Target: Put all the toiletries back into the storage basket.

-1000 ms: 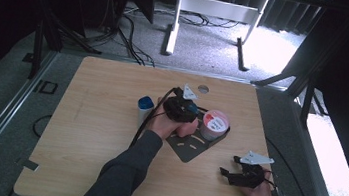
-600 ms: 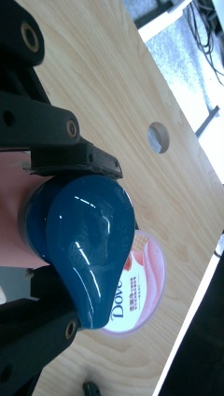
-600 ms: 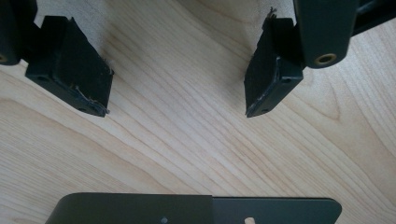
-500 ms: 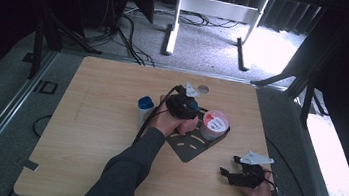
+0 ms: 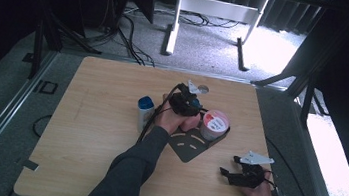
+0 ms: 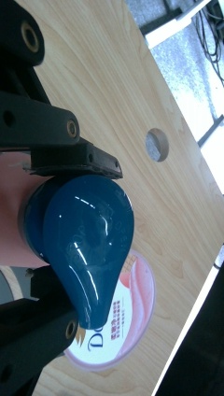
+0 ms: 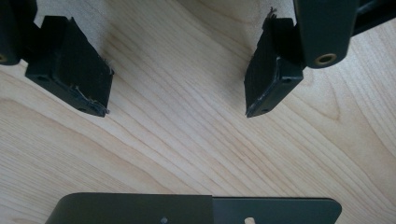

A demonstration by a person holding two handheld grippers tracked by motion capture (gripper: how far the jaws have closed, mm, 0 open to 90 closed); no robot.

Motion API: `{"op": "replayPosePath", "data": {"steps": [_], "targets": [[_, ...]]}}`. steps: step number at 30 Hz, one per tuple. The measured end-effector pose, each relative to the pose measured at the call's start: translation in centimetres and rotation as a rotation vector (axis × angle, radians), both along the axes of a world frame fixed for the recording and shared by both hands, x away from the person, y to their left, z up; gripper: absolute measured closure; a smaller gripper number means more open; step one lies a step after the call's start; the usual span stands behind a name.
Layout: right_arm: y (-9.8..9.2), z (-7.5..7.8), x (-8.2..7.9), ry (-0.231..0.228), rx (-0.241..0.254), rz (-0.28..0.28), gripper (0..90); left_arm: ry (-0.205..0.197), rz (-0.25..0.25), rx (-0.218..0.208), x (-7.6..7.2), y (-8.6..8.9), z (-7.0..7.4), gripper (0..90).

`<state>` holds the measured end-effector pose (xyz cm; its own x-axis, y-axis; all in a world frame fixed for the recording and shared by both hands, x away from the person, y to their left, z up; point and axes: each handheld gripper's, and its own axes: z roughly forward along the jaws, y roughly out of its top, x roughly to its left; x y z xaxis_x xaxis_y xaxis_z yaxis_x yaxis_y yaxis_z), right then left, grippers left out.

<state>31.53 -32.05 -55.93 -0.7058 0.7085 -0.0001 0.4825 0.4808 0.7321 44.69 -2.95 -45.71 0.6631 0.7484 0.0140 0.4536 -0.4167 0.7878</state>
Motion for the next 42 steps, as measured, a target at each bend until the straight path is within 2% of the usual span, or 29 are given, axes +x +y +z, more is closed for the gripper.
{"op": "replayPosePath", "data": {"steps": [8, 17, 42], "targets": [[0.0, 0.0, 0.0, 0.000, 0.001, 0.000, 23.2, 0.010, 0.012, -0.008, 0.5, -0.4, -0.2, 52.7], [0.0, 0.0, 0.0, 0.000, -0.001, 0.002, 23.0, 0.003, 0.019, 0.004, 0.9, -1.1, -0.2, 52.7], [0.0, 0.0, 0.0, 0.000, -0.001, 0.004, 22.9, -0.001, 0.107, -0.026, 1.8, -1.5, -0.3, 52.8]]}}
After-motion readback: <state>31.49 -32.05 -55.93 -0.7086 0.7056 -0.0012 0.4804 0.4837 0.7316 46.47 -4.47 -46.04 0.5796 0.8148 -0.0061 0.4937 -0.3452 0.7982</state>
